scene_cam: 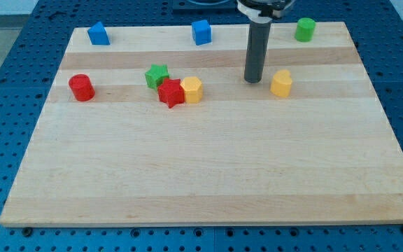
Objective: Move the yellow heart towards the center right
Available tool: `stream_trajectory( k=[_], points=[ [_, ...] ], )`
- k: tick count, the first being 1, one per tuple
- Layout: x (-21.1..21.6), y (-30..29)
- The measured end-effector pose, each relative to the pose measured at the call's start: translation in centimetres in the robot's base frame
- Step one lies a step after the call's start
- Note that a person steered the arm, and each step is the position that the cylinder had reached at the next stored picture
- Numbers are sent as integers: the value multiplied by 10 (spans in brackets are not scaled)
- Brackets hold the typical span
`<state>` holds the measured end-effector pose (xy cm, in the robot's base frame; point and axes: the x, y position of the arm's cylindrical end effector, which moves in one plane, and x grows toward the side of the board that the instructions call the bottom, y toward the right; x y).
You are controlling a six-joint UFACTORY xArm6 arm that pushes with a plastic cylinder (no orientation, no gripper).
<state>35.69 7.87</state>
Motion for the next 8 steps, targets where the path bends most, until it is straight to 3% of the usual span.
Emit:
stream_trajectory(
  k=[8],
  points=[
    [12,76]
  ],
)
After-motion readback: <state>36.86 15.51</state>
